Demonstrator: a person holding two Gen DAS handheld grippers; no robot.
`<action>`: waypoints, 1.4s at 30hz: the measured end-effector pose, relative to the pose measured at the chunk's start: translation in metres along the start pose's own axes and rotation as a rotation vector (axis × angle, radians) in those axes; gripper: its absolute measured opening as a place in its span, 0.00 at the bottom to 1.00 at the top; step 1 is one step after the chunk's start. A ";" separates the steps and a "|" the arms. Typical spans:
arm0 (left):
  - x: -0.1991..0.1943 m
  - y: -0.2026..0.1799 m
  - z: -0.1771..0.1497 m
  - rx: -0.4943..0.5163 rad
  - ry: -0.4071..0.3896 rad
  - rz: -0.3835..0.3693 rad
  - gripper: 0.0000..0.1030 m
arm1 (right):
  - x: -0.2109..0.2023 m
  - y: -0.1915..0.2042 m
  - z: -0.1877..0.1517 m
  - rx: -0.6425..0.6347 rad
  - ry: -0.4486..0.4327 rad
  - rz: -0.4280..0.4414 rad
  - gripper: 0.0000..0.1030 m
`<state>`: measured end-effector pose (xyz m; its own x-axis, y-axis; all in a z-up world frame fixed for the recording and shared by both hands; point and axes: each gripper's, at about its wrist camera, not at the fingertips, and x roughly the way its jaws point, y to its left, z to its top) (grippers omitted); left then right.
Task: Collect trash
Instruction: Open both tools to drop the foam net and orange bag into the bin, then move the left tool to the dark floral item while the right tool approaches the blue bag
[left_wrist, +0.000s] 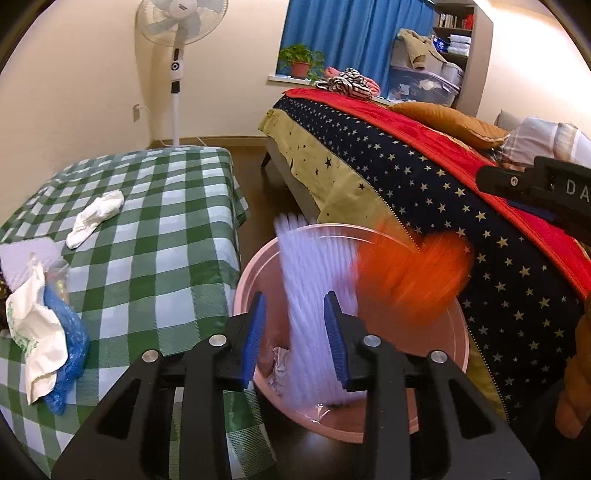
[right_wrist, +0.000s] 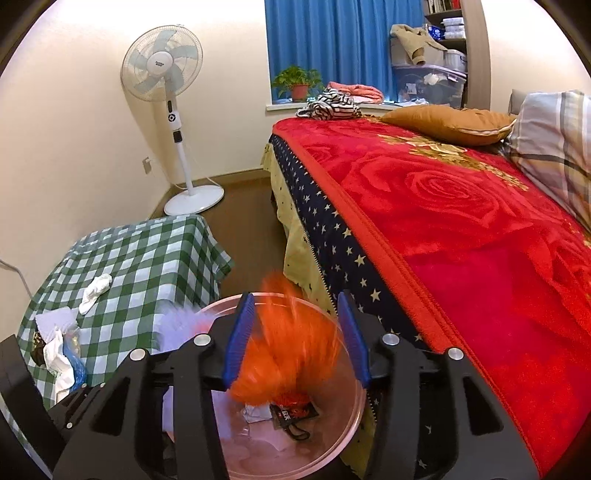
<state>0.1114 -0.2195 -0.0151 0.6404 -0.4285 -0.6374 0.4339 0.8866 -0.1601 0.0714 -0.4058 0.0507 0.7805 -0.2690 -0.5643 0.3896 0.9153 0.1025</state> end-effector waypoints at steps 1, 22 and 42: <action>-0.002 0.002 0.000 -0.003 -0.002 0.001 0.32 | 0.001 -0.001 0.000 0.002 0.002 0.000 0.47; -0.094 0.060 -0.003 -0.047 -0.084 0.099 0.31 | -0.022 0.025 -0.009 -0.048 -0.039 0.098 0.47; -0.131 0.146 -0.032 -0.201 -0.134 0.247 0.29 | -0.041 0.122 -0.042 -0.272 -0.052 0.323 0.38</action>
<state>0.0704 -0.0278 0.0207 0.7936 -0.2043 -0.5731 0.1309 0.9772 -0.1671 0.0667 -0.2704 0.0516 0.8675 0.0362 -0.4962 -0.0166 0.9989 0.0439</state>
